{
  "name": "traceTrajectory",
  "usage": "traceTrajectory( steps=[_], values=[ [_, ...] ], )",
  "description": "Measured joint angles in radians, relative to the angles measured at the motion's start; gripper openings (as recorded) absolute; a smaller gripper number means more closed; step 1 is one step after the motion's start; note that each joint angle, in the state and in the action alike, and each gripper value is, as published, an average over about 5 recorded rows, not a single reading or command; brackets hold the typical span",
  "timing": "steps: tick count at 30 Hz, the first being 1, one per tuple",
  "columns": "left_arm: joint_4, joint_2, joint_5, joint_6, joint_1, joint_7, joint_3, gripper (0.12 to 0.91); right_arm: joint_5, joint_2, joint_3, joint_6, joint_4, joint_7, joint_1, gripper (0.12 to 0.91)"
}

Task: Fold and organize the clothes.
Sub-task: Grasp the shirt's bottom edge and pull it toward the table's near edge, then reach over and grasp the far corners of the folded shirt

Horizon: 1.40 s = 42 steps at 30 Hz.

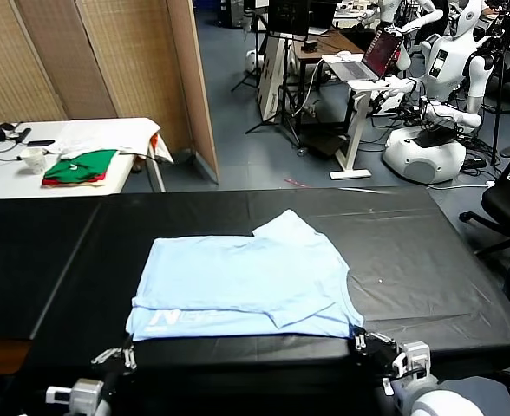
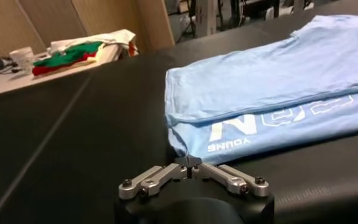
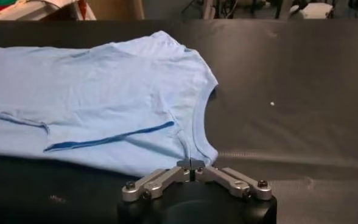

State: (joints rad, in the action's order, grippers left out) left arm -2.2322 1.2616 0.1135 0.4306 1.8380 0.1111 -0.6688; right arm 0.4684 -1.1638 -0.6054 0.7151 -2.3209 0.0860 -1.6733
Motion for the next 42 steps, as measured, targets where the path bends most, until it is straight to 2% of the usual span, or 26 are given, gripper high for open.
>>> traceTrajectory(
  steps=[4,6,9,12,15,18,21,24,28,31,36,42],
  values=[
    [-0.013,-0.005,0.010,0.027,-0.003,0.002,-0.031,0.682,0.011,0.000,-0.017,-0.029,-0.035,-0.001,0.012,0.876],
    [-0.017,-0.011,0.043,0.028,-0.011,0.001,-0.049,0.801,0.018,0.003,-0.014,-0.049,-0.033,0.002,0.045,0.897],
    [-0.018,-0.040,0.164,0.025,-0.067,-0.016,-0.078,0.888,0.035,0.013,0.008,-0.052,-0.001,0.025,0.145,0.906],
    [-0.003,-0.088,0.296,0.050,-0.175,-0.014,-0.080,0.903,0.067,0.031,0.037,-0.040,0.057,0.052,0.261,0.907],
    [0.029,-0.129,0.391,0.095,-0.277,0.029,-0.050,0.906,0.105,0.052,0.072,-0.033,0.135,0.068,0.376,0.907],
    [0.087,-0.162,0.503,0.115,-0.401,0.063,-0.008,0.907,0.129,0.068,0.116,-0.022,0.225,0.077,0.493,0.907],
    [0.168,-0.187,0.586,0.138,-0.526,0.071,0.042,0.907,0.136,0.072,0.167,0.002,0.319,0.082,0.603,0.907],
    [0.256,-0.207,0.639,0.189,-0.633,0.072,0.095,0.907,0.138,0.067,0.224,0.019,0.416,0.085,0.701,0.907],
    [0.368,-0.226,0.681,0.251,-0.748,0.071,0.165,0.907,0.136,0.049,0.300,0.021,0.543,0.080,0.814,0.907],
    [0.438,-0.234,0.688,0.275,-0.819,0.065,0.211,0.907,0.134,0.033,0.345,0.021,0.627,0.066,0.881,0.907],
    [0.526,-0.248,0.693,0.291,-0.903,0.047,0.263,0.907,0.129,0.005,0.399,0.021,0.747,0.038,0.964,0.907],
    [0.587,-0.252,0.692,0.298,-0.951,0.044,0.293,0.907,0.099,-0.032,0.453,0.021,0.867,0.013,1.047,0.907]
  ],
)
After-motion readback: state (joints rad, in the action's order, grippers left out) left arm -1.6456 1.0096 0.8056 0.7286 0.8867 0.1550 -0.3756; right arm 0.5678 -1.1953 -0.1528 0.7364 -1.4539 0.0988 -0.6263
